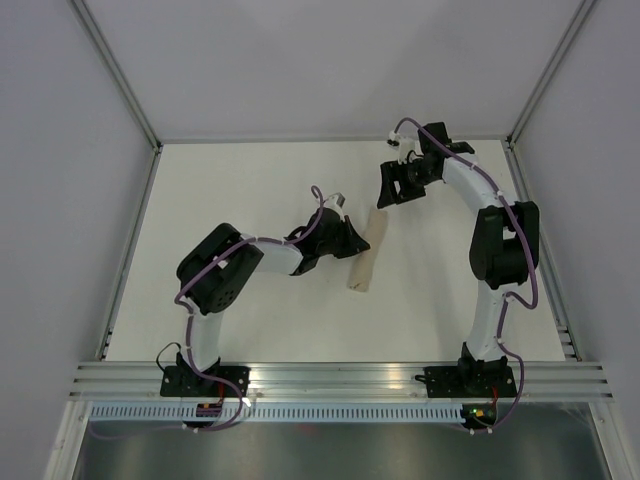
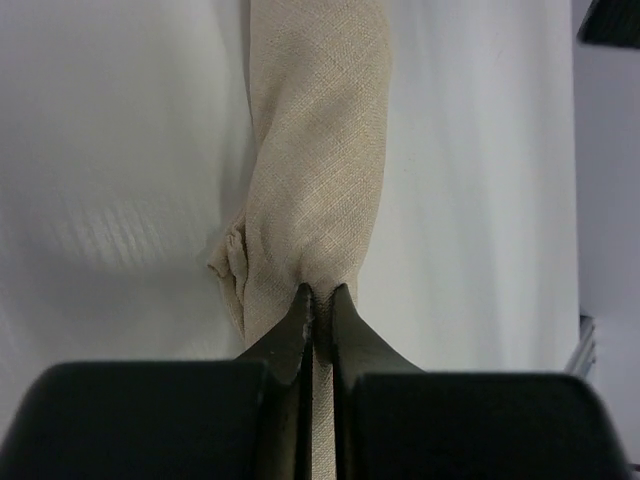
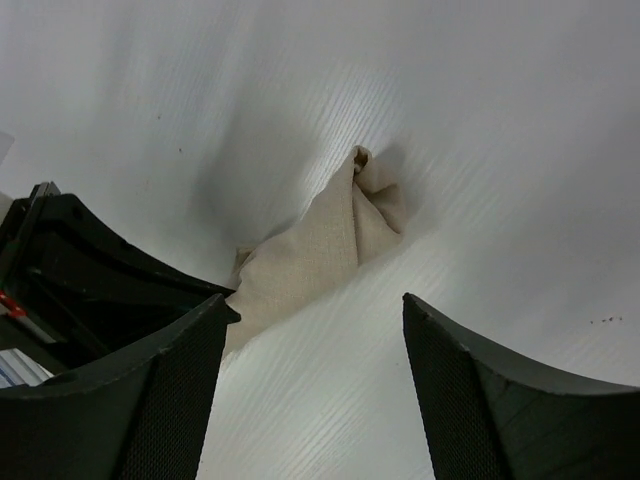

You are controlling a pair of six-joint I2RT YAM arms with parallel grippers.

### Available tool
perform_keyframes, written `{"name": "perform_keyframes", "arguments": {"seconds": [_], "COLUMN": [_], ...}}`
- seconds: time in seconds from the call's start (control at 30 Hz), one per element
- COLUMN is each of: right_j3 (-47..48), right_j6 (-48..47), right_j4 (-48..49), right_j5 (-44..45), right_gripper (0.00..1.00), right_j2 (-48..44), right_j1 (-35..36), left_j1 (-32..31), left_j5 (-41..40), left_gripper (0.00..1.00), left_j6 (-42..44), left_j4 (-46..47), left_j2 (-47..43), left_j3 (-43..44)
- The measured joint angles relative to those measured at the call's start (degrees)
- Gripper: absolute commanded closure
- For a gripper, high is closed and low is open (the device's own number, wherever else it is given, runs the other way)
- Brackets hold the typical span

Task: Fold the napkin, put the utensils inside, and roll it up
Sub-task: Roll the napkin with the utensil

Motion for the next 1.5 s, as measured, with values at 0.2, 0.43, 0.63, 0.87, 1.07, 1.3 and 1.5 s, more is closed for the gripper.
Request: {"name": "perform_keyframes", "arguments": {"seconds": [0.2,0.43,0.63,0.87,1.07,1.3,1.5], "right_j3": [-4.81,-8.68,-9.38,-9.38,-9.38,-10.82,-12.22], "right_j6": [-0.92,-0.92,-0.68,-0.35,-0.39,0.09,0.94], "right_j4": [-0.42,-0.20,0.85,0.96,0.33,0.02,0.22], "right_j5": [-0.13,0.20,1.92,6.16,10.36,12.55,12.83], "right_gripper": [0.33,0.42,0.42,0.35,0.33,0.25,0.28], "right_j2": [-0.22,-0.20,-0.20,-0.13,-0.13,-0.13,-0.02], "right_j1": [0.26,1.57,3.65,5.11,5.35,5.35,5.79], "left_j1": [0.83,1.05,1.79,1.99,2.01,2.03,2.05], "left_j5": [5.14,8.09,9.97,11.34,11.63,11.87,12.55], "left_gripper": [0.98,0.98,0.98,0.98,0.98,0.98,0.98], "left_j6": [-5.31,-9.66,-12.57,-15.43,-17.81,-19.28,-20.50], "left_j4": [3.52,5.75,7.58,9.77,11.63,12.33,13.62], "left_j2": [1.68,2.89,3.76,5.05,5.73,6.16,6.75], "left_j3": [-0.66,-1.11,-1.62,-1.70,-2.10,-2.16,-2.29]}}
